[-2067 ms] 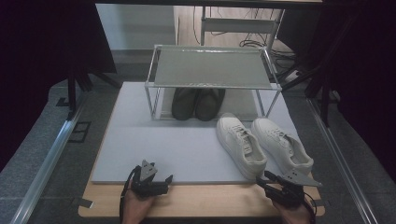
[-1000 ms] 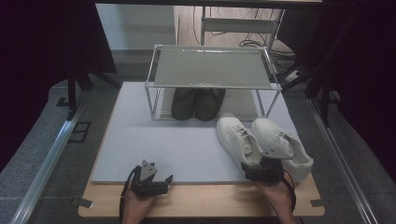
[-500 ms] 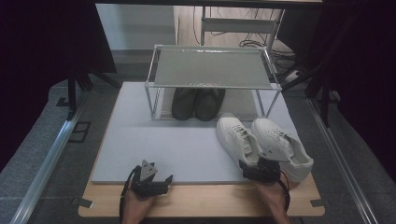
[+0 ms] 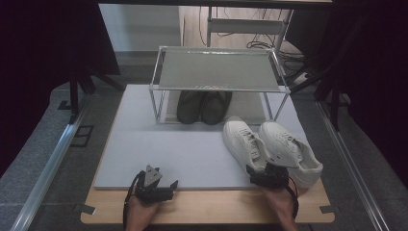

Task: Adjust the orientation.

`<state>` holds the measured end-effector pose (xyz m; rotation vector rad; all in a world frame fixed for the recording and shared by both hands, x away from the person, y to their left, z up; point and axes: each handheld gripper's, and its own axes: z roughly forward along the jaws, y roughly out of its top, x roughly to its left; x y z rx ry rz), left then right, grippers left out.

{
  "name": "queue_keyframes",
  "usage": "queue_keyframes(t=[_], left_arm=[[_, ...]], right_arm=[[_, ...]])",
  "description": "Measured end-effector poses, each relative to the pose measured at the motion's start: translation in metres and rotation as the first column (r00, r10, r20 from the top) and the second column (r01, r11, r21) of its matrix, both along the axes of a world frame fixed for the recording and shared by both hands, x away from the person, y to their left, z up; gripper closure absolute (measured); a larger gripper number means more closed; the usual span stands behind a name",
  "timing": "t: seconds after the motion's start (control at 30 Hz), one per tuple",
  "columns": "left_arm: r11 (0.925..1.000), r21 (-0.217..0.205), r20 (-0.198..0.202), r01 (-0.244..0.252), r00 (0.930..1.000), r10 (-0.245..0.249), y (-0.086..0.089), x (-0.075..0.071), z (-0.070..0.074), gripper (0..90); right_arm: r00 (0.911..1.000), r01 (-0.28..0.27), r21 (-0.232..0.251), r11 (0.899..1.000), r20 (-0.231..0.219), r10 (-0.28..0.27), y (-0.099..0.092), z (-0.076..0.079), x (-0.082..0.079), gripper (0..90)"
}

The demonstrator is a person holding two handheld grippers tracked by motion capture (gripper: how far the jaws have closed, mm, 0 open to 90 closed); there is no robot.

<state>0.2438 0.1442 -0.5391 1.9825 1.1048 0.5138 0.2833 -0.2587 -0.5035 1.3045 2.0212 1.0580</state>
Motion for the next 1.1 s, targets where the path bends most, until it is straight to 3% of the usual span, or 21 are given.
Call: queue_keyframes(t=[0.17, 0.47, 0.73, 0.87, 1.03, 1.1], left_arm=[[1.0, 0.0, 0.0, 0.0, 1.0, 0.0, 0.0, 0.0, 0.0, 14.3], [1.0, -0.001, 0.0, 0.0, 1.0, 0.0, 0.0, 0.0, 0.0, 14.3], [1.0, -0.001, 0.0, 0.0, 1.0, 0.0, 0.0, 0.0, 0.0, 14.3], [1.0, -0.001, 0.0, 0.0, 1.0, 0.0, 0.0, 0.0, 0.0, 14.3], [1.0, -0.001, 0.0, 0.0, 1.0, 0.0, 0.0, 0.0, 0.0, 14.3], [1.0, -0.001, 0.0, 0.0, 1.0, 0.0, 0.0, 0.0, 0.0, 14.3]], right_arm=[[0.9999, 0.002, -0.003, 1.0, 0.011, -0.002, 0.001, 0.001, -0.002, 18.0], [0.9971, -0.003, -0.032, 0.999, 0.076, 0.005, 0.002, 0.008, -0.01, 19.3], [0.9929, -0.013, -0.013, 1.0, 0.118, 0.014, 0.0, 0.02, -0.014, 20.1], [0.9947, -0.012, 0.007, 1.0, 0.102, 0.011, -0.003, 0.021, -0.013, 18.6], [0.9996, -0.008, 0.005, 1.0, 0.026, 0.007, -0.005, 0.009, -0.008, 14.2], [1.0, -0.007, 0.025, 1.0, 0.003, 0.007, -0.008, 0.003, -0.006, 13.2]])
